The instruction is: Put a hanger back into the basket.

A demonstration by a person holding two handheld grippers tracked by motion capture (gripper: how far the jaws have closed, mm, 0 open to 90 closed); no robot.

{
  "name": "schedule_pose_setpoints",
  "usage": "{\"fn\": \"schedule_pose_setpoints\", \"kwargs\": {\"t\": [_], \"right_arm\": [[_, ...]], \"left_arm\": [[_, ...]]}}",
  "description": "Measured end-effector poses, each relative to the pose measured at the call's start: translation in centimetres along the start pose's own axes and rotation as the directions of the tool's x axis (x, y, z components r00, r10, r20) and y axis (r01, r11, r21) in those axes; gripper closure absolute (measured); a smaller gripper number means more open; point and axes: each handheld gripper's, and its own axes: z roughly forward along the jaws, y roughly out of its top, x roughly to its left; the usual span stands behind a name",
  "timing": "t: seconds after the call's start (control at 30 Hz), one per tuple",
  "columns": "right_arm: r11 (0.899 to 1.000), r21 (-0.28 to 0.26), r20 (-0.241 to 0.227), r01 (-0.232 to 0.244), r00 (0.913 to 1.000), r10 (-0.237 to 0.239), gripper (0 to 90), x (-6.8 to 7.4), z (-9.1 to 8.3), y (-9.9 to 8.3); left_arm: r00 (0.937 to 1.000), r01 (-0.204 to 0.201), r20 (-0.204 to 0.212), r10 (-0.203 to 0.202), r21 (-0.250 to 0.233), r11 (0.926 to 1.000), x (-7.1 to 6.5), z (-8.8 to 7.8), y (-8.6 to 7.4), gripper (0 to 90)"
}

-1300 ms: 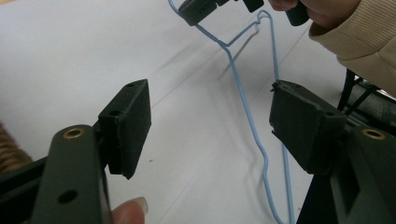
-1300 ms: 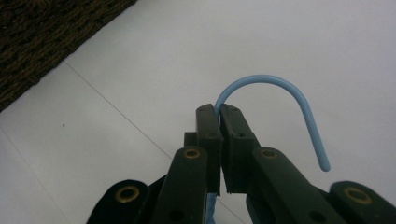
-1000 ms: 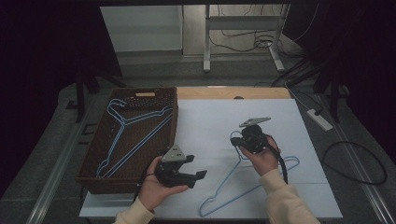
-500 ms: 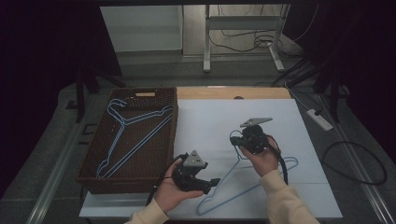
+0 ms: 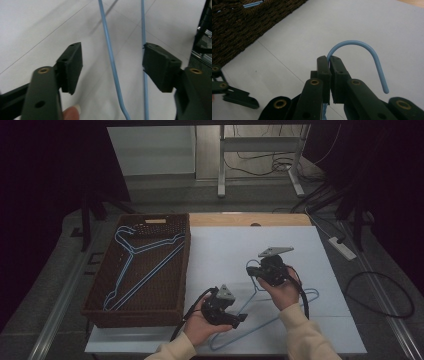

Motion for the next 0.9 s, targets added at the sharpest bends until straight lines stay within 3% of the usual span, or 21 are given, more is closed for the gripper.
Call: {"fn": "schedule_pose_setpoints", "kwargs": {"t": [0.13,0.37,0.43,0.57,0.8,0.9], "right_arm": [[1.0,-0.004,-0.002,-0.001,1.0,0.001,87.7,0.0,-0.1,0.0],[1.0,-0.018,-0.015,-0.005,0.9999,0.005,87.5,0.0,-0.7,-0.1],[1.0,-0.027,-0.018,0.0,0.9998,0.0,87.5,0.0,-0.9,-0.2],[0.999,-0.047,-0.02,-0.013,0.9997,0.012,86.9,-0.1,-1.4,-0.4],[0.986,-0.164,-0.045,-0.003,0.999,-0.004,57.5,0.0,-4.2,-2.4],[0.982,-0.19,-0.038,-0.018,0.9992,0.011,53.7,0.2,-5.5,-3.6]], "left_arm": [[0.9994,0.013,0.033,-0.013,0.017,0.9998,0.2,1.1,0.3,42.6],[0.9977,0.026,0.061,-0.03,0.057,0.998,0.6,2.1,0.6,82.1],[0.9953,0.048,0.081,-0.053,0.058,0.9972,0.8,2.1,0.6,83.4],[0.9952,0.065,0.07,-0.068,0.044,0.997,0.8,1.8,0.6,85.7],[0.996,0.081,0.038,-0.081,-0.004,0.9967,0.9,1.1,0.6,86.6],[0.9959,0.088,0.026,-0.087,-0.035,0.9955,0.9,0.6,0.6,86.6]]}}
